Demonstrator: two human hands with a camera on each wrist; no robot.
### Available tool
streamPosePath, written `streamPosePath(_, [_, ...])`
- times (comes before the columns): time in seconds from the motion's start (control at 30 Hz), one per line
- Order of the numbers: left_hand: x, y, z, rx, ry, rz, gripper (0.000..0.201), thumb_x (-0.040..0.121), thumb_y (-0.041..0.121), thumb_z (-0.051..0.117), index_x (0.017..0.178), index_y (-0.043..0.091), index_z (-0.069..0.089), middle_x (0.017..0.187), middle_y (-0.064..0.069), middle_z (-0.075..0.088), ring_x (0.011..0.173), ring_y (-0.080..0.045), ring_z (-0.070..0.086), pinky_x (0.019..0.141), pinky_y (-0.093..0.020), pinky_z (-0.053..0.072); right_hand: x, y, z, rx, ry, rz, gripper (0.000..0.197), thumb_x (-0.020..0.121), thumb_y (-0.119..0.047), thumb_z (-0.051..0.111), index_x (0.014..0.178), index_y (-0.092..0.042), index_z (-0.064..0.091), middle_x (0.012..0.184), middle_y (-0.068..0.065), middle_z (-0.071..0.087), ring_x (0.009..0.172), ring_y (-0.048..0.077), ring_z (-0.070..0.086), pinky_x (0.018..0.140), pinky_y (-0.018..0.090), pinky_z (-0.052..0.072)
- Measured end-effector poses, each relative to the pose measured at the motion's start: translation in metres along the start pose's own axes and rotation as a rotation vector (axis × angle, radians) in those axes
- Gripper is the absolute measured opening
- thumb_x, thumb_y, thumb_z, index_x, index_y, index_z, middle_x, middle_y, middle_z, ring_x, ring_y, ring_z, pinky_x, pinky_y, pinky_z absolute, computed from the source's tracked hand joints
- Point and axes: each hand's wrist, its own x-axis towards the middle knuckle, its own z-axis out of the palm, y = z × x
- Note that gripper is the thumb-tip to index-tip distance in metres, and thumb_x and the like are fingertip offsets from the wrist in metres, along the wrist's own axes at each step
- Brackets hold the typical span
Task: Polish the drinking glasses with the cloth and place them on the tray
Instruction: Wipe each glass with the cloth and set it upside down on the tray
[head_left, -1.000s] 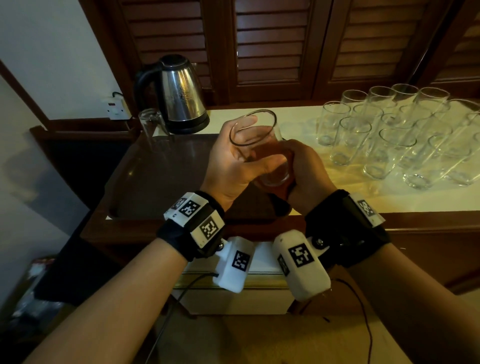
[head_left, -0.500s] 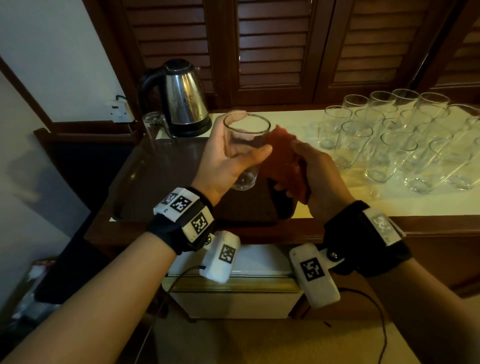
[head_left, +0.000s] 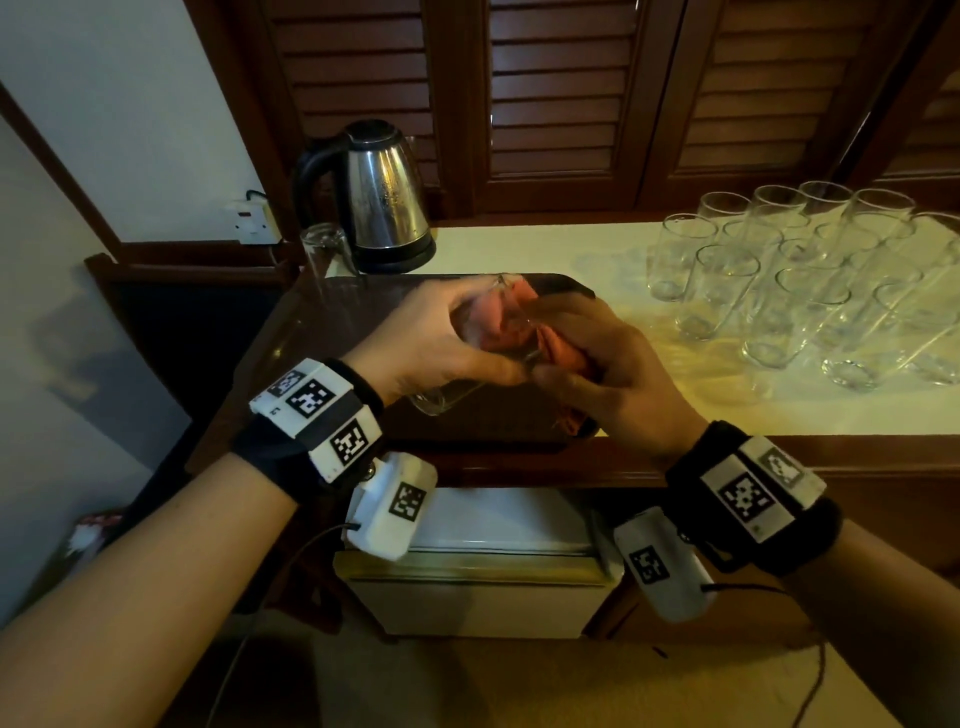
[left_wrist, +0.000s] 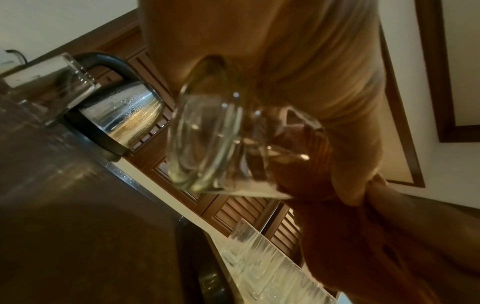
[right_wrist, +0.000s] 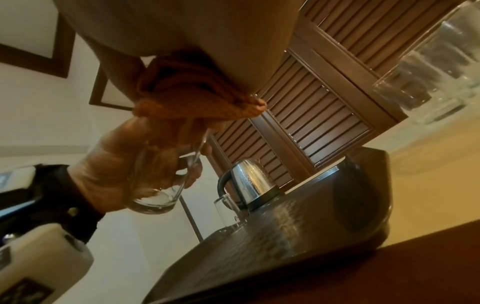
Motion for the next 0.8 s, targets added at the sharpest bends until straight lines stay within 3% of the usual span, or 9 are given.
streamPosePath(0.1, [-0.003,0.000,-0.003,0.097,-0.071,0.011,0.076,0.066,0.023,0.089,0.132,0.033,0.053,0.121,0.015,0.065,0.114,0.001,0.059,0.099,-0.020,0.042,-0.001,-0.006,-0.009,-0.085,-0.136,-0.027,0.052,0.076,-0.031,0.057,0.123,-0.010,0.066,0.105,-0.014,0.059,0.105,0.030,0.048,0.084,0.045,0.047])
streamPosePath(0.17, [-0.003,0.000,-0.002,0.145,-0.108,0.014,0.088,0.064,0.027,0.088,0.142,0.030,0.047,0.128,0.020,0.058,0.120,0.004,0.053,0.103,-0.017,0.039,0.003,-0.008,-0.017,-0.133,-0.208,-0.093,0.042,0.070,-0.022,0.057,0.104,-0.002,0.071,0.093,-0.010,0.062,0.098,0.025,0.049,0.076,0.037,0.044])
streamPosePath(0.27, [-0.003,0.001,0.001,0.144,-0.123,0.006,0.083,0.060,0.032,0.088,0.134,0.036,0.051,0.122,0.021,0.062,0.114,0.007,0.057,0.100,-0.017,0.044,0.010,-0.012,-0.030,-0.078,-0.154,-0.116,0.039,0.067,-0.001,0.064,0.105,-0.002,0.072,0.106,0.010,0.066,0.100,0.022,0.060,0.082,0.028,0.051])
streamPosePath(0.37, [-0.002,0.001,0.001,0.077,-0.111,-0.028,0.085,0.060,0.032,0.086,0.138,0.031,0.052,0.123,0.013,0.063,0.113,0.000,0.058,0.097,-0.021,0.044,0.008,-0.014,-0.031,0.169,0.058,0.008,0.032,0.077,0.006,0.076,0.104,-0.008,0.066,0.104,0.008,0.064,0.094,0.012,0.067,0.072,0.021,0.055])
streamPosePath(0.47, [-0.002,-0.001,0.001,0.007,-0.106,-0.037,0.090,0.056,0.035,0.087,0.139,0.028,0.052,0.119,0.015,0.064,0.110,0.004,0.059,0.096,-0.020,0.043,0.001,-0.013,-0.023,0.227,0.163,0.005,0.033,0.079,0.002,0.079,0.106,-0.015,0.071,0.101,0.004,0.070,0.095,0.010,0.069,0.075,0.021,0.057])
streamPosePath(0.57, [-0.003,-0.003,0.002,-0.021,-0.102,-0.027,0.090,0.058,0.032,0.091,0.139,0.023,0.054,0.113,0.015,0.068,0.109,0.003,0.061,0.097,-0.023,0.045,-0.001,-0.015,-0.019,0.282,0.111,-0.004,0.040,0.081,0.004,0.075,0.114,-0.018,0.068,0.098,-0.017,0.074,0.093,0.004,0.071,0.074,0.017,0.057])
streamPosePath(0.63, [-0.003,-0.001,0.002,-0.034,-0.113,-0.022,0.081,0.056,0.032,0.093,0.130,0.028,0.059,0.105,0.017,0.071,0.104,0.003,0.063,0.092,-0.021,0.048,-0.001,-0.016,-0.019,0.293,0.051,0.026,0.043,0.084,0.006,0.071,0.115,-0.023,0.066,0.096,-0.022,0.074,0.090,0.001,0.071,0.073,0.016,0.057])
streamPosePath(0.73, [-0.003,0.005,0.002,-0.014,-0.141,-0.005,0.061,0.053,0.040,0.087,0.110,0.038,0.065,0.106,0.016,0.072,0.105,-0.004,0.066,0.091,-0.024,0.050,0.002,-0.018,-0.020,0.388,-0.064,0.127,0.036,0.082,-0.004,0.064,0.109,-0.028,0.066,0.090,-0.018,0.076,0.084,0.002,0.071,0.071,0.020,0.058])
streamPosePath(0.8, [-0.003,0.005,0.003,-0.017,-0.167,-0.005,0.061,0.054,0.039,0.087,0.111,0.038,0.066,0.110,0.012,0.072,0.105,-0.005,0.066,0.091,-0.024,0.052,0.004,-0.018,-0.022,0.394,-0.140,0.165,0.031,0.082,-0.008,0.060,0.105,-0.026,0.067,0.097,-0.007,0.073,0.085,0.005,0.069,0.070,0.022,0.057])
